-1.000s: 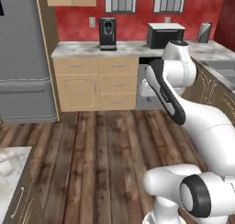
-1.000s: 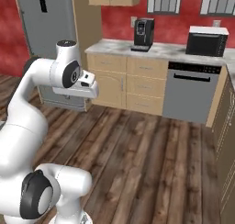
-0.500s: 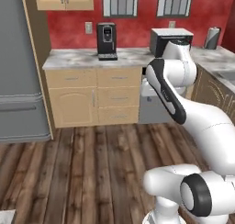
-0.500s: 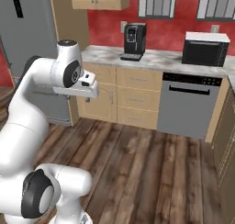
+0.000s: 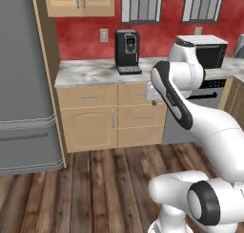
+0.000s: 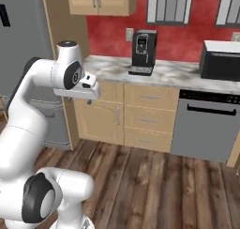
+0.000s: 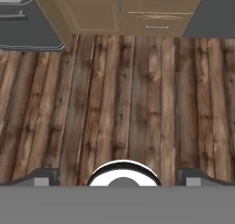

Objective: Navigate to the fridge.

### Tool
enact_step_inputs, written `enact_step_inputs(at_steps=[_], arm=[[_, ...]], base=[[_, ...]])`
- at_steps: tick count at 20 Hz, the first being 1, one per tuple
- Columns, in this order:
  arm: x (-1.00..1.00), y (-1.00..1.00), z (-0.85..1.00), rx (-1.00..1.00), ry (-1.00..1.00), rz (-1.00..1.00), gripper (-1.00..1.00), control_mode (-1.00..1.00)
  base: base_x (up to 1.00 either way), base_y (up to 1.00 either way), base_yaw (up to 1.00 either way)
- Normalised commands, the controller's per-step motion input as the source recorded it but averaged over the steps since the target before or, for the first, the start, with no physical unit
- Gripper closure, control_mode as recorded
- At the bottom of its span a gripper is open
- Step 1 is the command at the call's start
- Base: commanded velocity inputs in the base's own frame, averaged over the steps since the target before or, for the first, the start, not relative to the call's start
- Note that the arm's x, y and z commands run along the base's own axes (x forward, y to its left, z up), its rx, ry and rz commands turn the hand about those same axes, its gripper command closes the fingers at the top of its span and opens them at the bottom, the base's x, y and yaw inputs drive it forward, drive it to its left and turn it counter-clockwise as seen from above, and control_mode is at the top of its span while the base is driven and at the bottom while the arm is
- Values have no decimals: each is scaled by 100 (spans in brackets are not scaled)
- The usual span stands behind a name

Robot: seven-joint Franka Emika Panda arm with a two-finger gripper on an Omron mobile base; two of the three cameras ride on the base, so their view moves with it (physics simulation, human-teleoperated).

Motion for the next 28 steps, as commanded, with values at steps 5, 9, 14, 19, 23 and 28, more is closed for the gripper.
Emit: enact_step_inputs(at_steps=[5, 9, 14, 19, 23, 28], arm=[[0, 0, 0, 0, 0, 0, -100, 100], [0, 0, 0, 0, 0, 0, -100, 100], [0, 0, 0, 0, 0, 0, -100, 100], [0, 0, 0, 0, 0, 0, -100, 100], [0, 0, 0, 0, 0, 0, -100, 100], [0, 0, 0, 0, 0, 0, -100, 100]], base=[[100, 40, -10], [70, 44, -7], [-32, 71, 1], [-21, 100, 3], [1, 100, 0], [0, 100, 0]])
